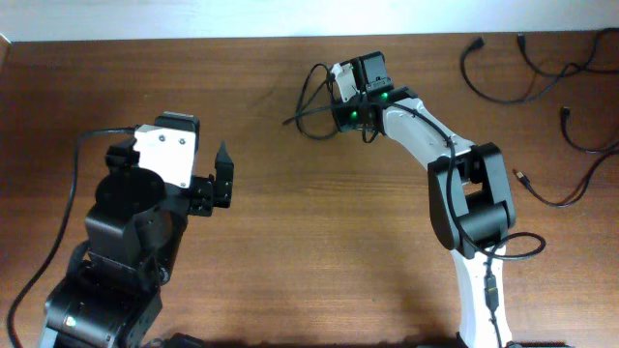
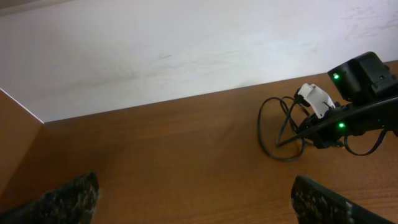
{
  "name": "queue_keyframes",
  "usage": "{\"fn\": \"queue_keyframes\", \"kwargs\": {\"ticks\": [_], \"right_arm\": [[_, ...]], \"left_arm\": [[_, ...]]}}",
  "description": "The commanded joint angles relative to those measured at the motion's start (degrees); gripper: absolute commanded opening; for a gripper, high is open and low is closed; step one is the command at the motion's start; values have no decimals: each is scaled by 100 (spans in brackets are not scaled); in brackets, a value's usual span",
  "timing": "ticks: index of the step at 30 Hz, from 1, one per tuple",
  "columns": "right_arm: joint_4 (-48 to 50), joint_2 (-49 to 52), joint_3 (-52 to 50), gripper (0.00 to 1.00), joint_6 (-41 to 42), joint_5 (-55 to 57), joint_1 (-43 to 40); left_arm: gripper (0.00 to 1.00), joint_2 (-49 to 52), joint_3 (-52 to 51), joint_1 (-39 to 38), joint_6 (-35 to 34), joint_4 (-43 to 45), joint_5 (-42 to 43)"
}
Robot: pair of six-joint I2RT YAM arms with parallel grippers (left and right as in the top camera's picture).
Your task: Untangle cables
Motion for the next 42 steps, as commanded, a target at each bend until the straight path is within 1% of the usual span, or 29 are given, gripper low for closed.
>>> {"fn": "queue_keyframes", "kwargs": {"ticks": [1,2,5,7,10,11,13,14,15,16,17,18,19,21,24,25,26,27,28,29,30,31,33,35,38,42], "right_arm": [[-116,-437,48,4,-76,11,-7],[-289,-796,90,4,-76,17,-17],[-1228,-2474,262,4,-76,26,-52],[-1611,-3475,262,4,-179,-33,-52],[-1930,-4465,262,4,-223,-164,-42],[-2002,-4774,262,4,-354,-162,-46],[-2124,-5016,262,4,-358,-162,-48],[-2168,-5071,262,4,-361,-162,-48],[-2166,-5084,262,4,-358,-162,-48],[-2168,-5084,262,4,-358,-162,-48],[-2173,-5082,262,4,-356,-164,-48],[-2173,-5082,262,4,-356,-162,-48],[-2175,-5082,262,4,-358,-164,-48],[-2212,-5082,262,4,-356,-170,-46],[-2212,-5084,262,4,-356,-188,-42],[-2212,-5084,262,4,-356,-188,-42],[-2221,-5084,262,4,-356,-186,-42],[-2236,-5084,262,4,-358,-186,-42],[-2240,-5084,262,4,-358,-188,-42],[-2249,-5084,262,4,-358,-188,-42],[-2251,-5084,262,4,-358,-186,-42],[-2253,-5084,262,4,-358,-186,-42],[-2297,-5084,262,4,-361,-186,-42],[-2271,-5090,262,4,-400,-188,-42],[-2251,-5263,380,4,-400,-210,-42],[-2389,-5755,625,4,-393,-306,-42]], "left_arm": [[99,-13,-15,20,-79,-2,4],[99,-13,-15,20,-79,2,2],[99,44,-15,20,-87,85,7],[99,236,-15,20,-358,289,68],[99,741,-15,20,-361,857,892],[99,1034,-15,20,-361,1163,1412],[99,1550,-15,20,-358,1788,2629],[99,1766,-15,22,-358,2157,3397],[99,2000,-15,42,-358,2702,4457],[99,2142,-15,83,-361,3163,5243],[99,2328,-15,175,-457,3936,6317],[99,2420,-15,232,-664,4415,6780],[99,2542,-15,354,-1215,5167,7200],[99,2634,-15,511,-1585,5683,7471],[99,2951,-15,527,-1705,5571,7978],[99,3073,-15,527,-1875,5543,8091],[99,3368,-15,527,-2441,5604,8312],[99,3729,-15,533,-3329,5851,8500],[99,3901,-15,533,-3877,6188,8706],[99,4096,-15,533,-4669,7064,9003],[99,4181,-15,542,-5539,7825,9108],[99,4236,-15,588,-6859,8955,9101],[99,4240,-15,730,-8378,10238,9005],[99,4240,-15,793,-8762,10292,8988],[99,4242,-15,940,-8769,10220,9033],[99,4415,-15,951,-8727,10222,9033]]}}
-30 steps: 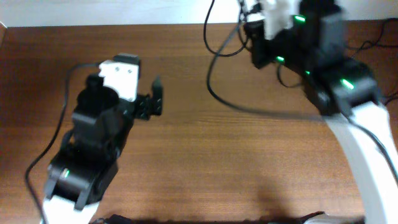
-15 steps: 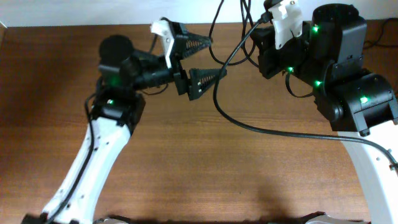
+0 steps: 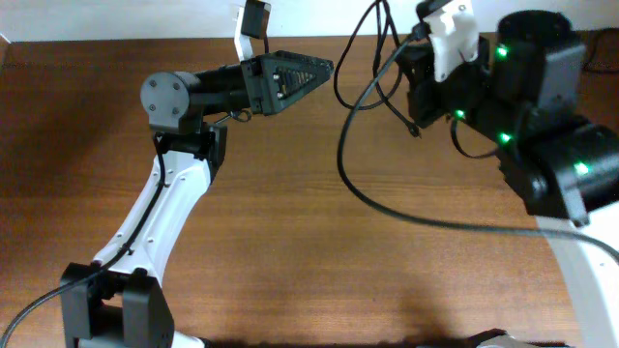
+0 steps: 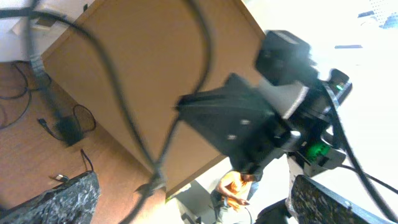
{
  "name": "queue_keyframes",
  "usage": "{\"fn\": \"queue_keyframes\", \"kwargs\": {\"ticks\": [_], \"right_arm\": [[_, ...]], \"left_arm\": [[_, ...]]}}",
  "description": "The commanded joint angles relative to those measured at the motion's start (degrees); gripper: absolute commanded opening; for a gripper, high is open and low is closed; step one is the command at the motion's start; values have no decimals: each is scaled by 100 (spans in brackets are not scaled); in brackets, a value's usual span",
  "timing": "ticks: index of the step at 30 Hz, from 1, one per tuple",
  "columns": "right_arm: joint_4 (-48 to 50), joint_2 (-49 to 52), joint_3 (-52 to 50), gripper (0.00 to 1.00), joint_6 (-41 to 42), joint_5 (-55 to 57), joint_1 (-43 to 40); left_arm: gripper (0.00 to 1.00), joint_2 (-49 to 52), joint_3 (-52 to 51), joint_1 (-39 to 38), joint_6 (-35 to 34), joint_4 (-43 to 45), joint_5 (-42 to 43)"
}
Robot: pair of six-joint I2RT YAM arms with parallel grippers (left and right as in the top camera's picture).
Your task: Untangle cables
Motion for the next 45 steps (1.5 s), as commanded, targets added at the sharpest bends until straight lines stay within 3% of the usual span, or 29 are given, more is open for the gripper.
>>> {"fn": "queue_keyframes", "kwargs": {"ticks": [1,7,11,12,13,14,15,20,23,24,26,29,36,45], "right_arm": [[-85,-573,321,4,-9,-262,-13],[-236,-647,319,4,13,-780,-13],[-229,-321,317,4,15,-1207,9],[-197,-264,317,4,13,-1213,79],[-164,-236,317,4,13,-1215,127],[-118,-223,317,4,13,-1209,188],[-66,-225,317,4,13,-1193,229],[-37,-232,321,4,11,-1005,201],[-225,-337,321,4,11,-299,-129],[-229,-374,321,4,35,-304,-595],[-190,-352,321,4,299,-313,-1298],[-223,-269,310,4,363,-595,-2315],[-299,101,310,4,356,-1196,-1945],[-151,107,310,4,334,-1193,-1198]], "left_arm": [[99,229,79,28,-46,13,85],[99,616,83,22,-188,48,20],[100,616,107,22,-1113,1014,11],[94,616,120,20,-1281,1217,-2],[86,616,136,17,-1340,1342,-2],[50,616,140,17,-1351,1373,4],[0,616,140,17,-1429,1370,7],[0,616,138,219,-988,1244,472],[0,612,63,1526,-885,1244,964],[0,605,-4,2221,-1001,1246,1204],[0,605,-72,2863,-1303,1405,1606],[0,514,-155,3526,-3040,3322,1849],[0,-726,-164,2575,-2883,3342,1847],[0,-1309,459,2586,-2865,3335,1847]]}}
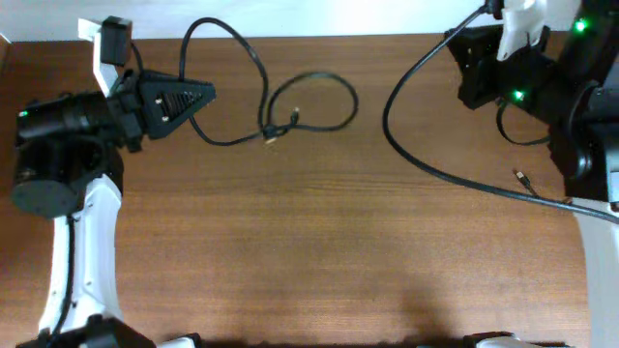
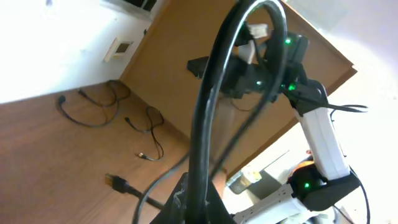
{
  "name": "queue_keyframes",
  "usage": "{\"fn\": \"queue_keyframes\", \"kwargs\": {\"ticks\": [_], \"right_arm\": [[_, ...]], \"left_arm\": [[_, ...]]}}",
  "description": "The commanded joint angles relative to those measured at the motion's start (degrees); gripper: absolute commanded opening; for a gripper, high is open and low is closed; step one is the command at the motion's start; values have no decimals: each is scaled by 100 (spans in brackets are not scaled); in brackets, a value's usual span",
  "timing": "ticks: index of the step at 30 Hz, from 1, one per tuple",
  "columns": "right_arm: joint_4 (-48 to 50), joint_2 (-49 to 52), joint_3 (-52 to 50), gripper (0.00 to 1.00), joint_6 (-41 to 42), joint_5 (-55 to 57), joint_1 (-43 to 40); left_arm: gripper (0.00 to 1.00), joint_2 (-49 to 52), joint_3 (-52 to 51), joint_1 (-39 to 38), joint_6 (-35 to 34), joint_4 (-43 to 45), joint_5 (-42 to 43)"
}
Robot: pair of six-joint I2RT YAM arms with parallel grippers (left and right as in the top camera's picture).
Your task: Untangle cables
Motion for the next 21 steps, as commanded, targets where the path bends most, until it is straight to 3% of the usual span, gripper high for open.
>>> {"fn": "queue_keyframes", "kwargs": {"ticks": [1,6,9,11,12,13,15,17,21], "right_arm": [[20,-28,44,4,28,-72,120],[48,-28,44,4,28,-72,120],[85,-28,46,4,31,-304,120],[85,-39,46,4,31,-396,120],[87,-39,46,4,31,-393,120],[98,-39,46,4,31,-396,120],[133,-39,50,4,31,-404,120],[131,-39,50,4,31,-538,120],[127,-63,52,4,31,-544,120]], "left_arm": [[0,-509,538,52,-103,81,2],[0,-1056,1211,348,-111,-328,-120],[5,-1172,1672,1025,48,-852,-1021],[0,-1169,2221,1650,756,-2498,-1362],[0,-1169,2391,1731,1025,-2907,-1355],[0,-1169,2651,1832,1506,-3613,-1333],[1,-1169,3569,2221,3471,-6376,-1471],[2,-1163,4212,2496,5147,-8520,-1910],[1,-1163,4444,2656,7228,-10465,-2455]]}}
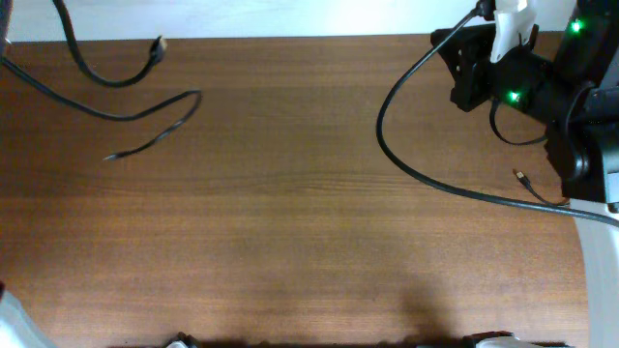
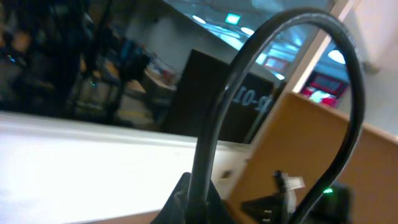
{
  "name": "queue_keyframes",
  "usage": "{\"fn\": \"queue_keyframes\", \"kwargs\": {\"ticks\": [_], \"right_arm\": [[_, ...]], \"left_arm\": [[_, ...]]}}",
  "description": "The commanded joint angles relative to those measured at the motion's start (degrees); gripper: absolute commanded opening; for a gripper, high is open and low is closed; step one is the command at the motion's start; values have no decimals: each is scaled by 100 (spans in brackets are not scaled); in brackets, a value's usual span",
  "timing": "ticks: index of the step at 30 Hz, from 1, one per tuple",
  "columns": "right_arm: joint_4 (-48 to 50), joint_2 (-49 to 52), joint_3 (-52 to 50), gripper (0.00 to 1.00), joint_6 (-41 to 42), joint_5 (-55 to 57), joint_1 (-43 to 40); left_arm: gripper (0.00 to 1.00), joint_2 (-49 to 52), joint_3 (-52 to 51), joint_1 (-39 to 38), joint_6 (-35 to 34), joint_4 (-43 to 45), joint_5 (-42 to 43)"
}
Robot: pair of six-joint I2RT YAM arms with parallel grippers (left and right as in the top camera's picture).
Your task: Untangle cables
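In the left wrist view my left gripper (image 2: 198, 204) is shut on a thick black cable (image 2: 292, 18) that arches up from the fingers and drops to the right. This gripper is outside the overhead view. There the same cable (image 1: 116, 114) lies in open strands at the table's far left corner, with a plug (image 1: 158, 43) at one end. At the top right my right gripper (image 1: 462, 68) is raised and shut on a second black cable (image 1: 387, 145). That one hangs in a wide curve down to the right edge.
A thin cable with a small plug (image 1: 519, 176) lies on the table under the right arm, and another loop (image 1: 513, 137) shows beside it. The right arm (image 2: 280, 208) with a green light appears low in the left wrist view. The table's back edge meets a white wall.
My left arm has gone out of the overhead view to the left. Its cable has moved from the back middle of the table to the far left corner, and its loops are gone. The right arm barely moved.
First the right gripper was at a tangle at the back of the table, with the left gripper open and far off. Then both arms were raised, the right holding cable. Then the left was shut on one cable, apart from the right's. Now the two cables lie well apart.
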Motion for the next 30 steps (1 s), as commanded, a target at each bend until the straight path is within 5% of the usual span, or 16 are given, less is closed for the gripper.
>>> {"fn": "queue_keyframes", "kwargs": {"ticks": [1,6,8,12,20,24,30], "right_arm": [[7,-72,52,4,31,-116,37],[13,-98,52,4,28,-116,37],[11,-98,52,4,28,-114,37],[11,-98,52,4,24,-111,37],[205,-251,57,4,-286,833,28],[282,-673,57,4,-603,1930,31],[157,-769,57,4,-601,2017,31]], "left_arm": [[0,4,70,48,2409,-1082,-793],[0,-11,70,-332,4341,-2863,-2741],[0,-2,70,-1064,5189,-3646,-4468],[0,260,70,-2557,5602,-4385,-5827],[0,1709,70,-5853,5598,-4839,-5860],[0,2636,70,-6876,5595,-4426,-6087],[0,3790,70,-7589,5598,-2861,-6135]]}}
